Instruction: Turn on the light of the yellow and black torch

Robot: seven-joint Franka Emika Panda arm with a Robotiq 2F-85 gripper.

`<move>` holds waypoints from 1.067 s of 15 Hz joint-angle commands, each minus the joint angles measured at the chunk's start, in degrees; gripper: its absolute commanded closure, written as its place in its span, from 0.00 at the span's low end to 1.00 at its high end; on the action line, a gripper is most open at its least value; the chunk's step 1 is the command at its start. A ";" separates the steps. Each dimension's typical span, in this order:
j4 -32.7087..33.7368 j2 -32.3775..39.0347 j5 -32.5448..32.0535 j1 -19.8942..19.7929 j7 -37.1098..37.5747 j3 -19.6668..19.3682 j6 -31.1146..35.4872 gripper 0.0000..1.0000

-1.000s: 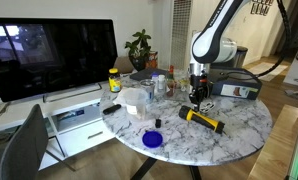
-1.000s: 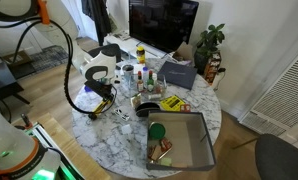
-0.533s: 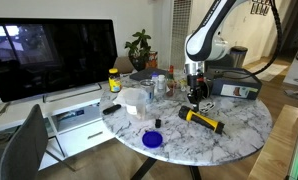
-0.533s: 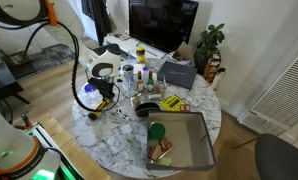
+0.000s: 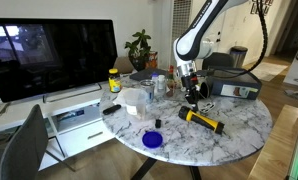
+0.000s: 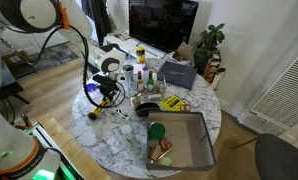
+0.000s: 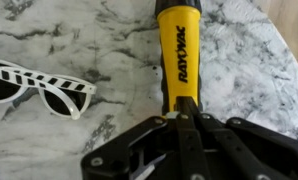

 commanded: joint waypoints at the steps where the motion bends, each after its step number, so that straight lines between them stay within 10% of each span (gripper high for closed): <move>1: 2.21 5.44 1.02 0.29 -0.16 0.29 3.73 1.00; 16: -18.57 -23.13 1.43 0.49 10.87 -2.14 17.43 1.00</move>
